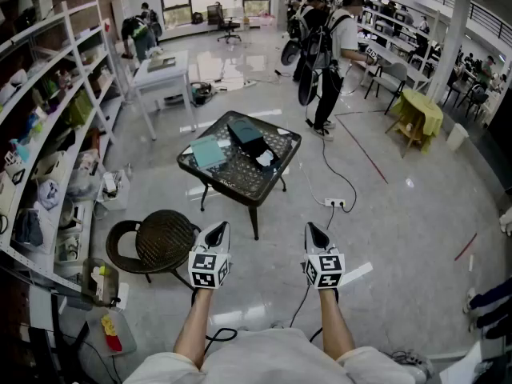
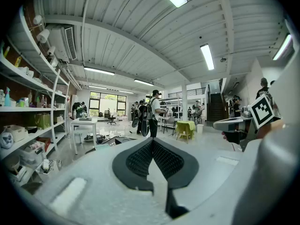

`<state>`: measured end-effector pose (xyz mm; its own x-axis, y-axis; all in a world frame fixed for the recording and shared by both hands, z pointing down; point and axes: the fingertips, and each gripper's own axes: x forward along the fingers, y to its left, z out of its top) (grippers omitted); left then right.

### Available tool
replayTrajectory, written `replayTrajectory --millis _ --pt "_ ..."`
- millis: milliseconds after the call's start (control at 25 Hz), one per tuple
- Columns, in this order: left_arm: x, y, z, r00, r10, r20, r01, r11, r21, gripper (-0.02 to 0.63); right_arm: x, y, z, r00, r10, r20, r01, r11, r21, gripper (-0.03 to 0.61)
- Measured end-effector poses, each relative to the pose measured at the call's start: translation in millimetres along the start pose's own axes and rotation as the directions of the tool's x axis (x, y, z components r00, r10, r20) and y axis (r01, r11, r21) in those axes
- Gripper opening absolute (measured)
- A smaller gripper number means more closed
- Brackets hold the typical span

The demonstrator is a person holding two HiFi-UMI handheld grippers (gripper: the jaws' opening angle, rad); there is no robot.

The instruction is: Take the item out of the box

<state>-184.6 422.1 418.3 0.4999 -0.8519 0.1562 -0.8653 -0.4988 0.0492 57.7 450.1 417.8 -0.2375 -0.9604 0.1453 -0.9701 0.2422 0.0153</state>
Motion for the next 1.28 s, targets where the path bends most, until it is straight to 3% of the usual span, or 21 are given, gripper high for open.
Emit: replayTrajectory --millis 520,960,1280 --pt "6.0 19.0 -3.9 0.999 -0.037 0.002 0.037 0.999 -0.006 0.006 12.7 19.3 -2.9 1.000 0.000 0.002 0.000 1.000 0.020 -0.002" --pt "3.0 42.7 -15.9 0.997 -0.078 -0.011 0.078 0.997 -0.001 0.006 24.7 50.6 -6.3 0.999 -0.038 0.010 0.039 0.999 -0.038 0.000" --pt "26.1 56.2 -20.1 0.997 -0.079 -0.020 0.079 0.997 0.004 0.006 53.6 47.6 -13.6 1.000 -0.029 0.000 0.029 0.999 -0.041 0.000"
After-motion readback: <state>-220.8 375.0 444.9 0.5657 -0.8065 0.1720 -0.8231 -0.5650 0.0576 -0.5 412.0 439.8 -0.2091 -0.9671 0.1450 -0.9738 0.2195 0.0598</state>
